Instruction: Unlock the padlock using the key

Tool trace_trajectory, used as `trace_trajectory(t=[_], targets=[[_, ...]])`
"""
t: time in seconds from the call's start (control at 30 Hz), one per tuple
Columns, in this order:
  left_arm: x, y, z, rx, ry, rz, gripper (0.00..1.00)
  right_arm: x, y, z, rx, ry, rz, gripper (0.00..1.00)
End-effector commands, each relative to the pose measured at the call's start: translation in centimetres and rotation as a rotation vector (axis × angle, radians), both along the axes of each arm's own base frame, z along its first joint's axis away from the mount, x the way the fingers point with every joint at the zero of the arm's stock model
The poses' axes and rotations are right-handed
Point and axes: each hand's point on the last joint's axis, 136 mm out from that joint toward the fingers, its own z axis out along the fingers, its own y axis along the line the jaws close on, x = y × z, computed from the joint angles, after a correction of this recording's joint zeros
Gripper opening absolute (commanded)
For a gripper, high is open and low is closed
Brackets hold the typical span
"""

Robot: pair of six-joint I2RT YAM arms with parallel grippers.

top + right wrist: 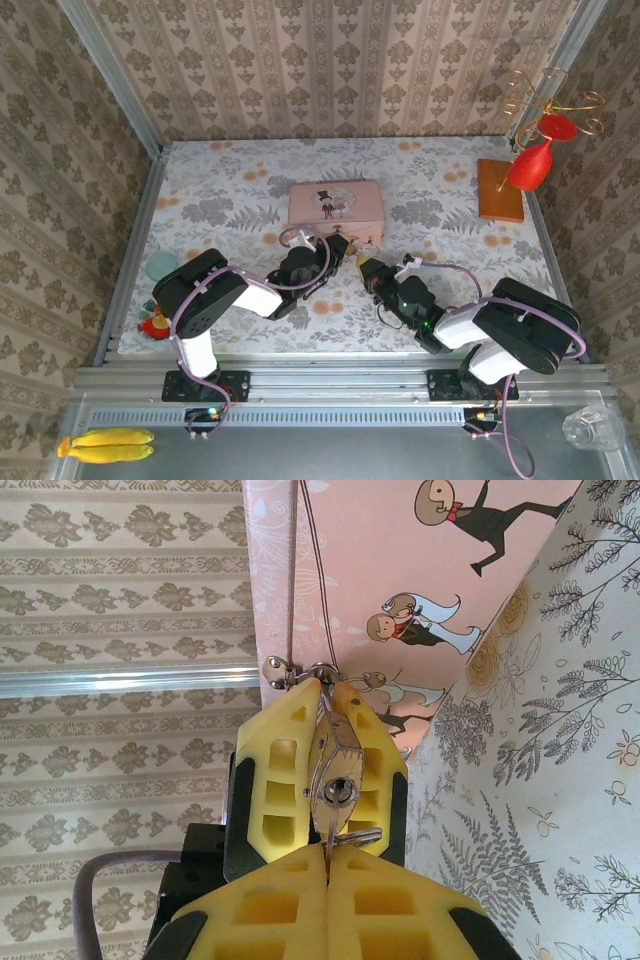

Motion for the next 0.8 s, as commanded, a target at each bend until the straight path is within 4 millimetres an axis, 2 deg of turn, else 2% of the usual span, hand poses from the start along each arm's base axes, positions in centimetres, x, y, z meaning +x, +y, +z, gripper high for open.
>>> trace_trajectory(t=[0.0, 0.77], targets=[[-0.6, -1.4, 4.2, -0.117, -0.099, -0.037, 0.00, 0.9, -0.5, 1.9, 0.038, -0.050, -0.057, 0.00], [-1.0, -2.3, 6.0, -0.160, -0.113, -0.082, 0.00, 1.7, -0.5, 1.8, 0.055, -0.032, -0.050, 0.00]])
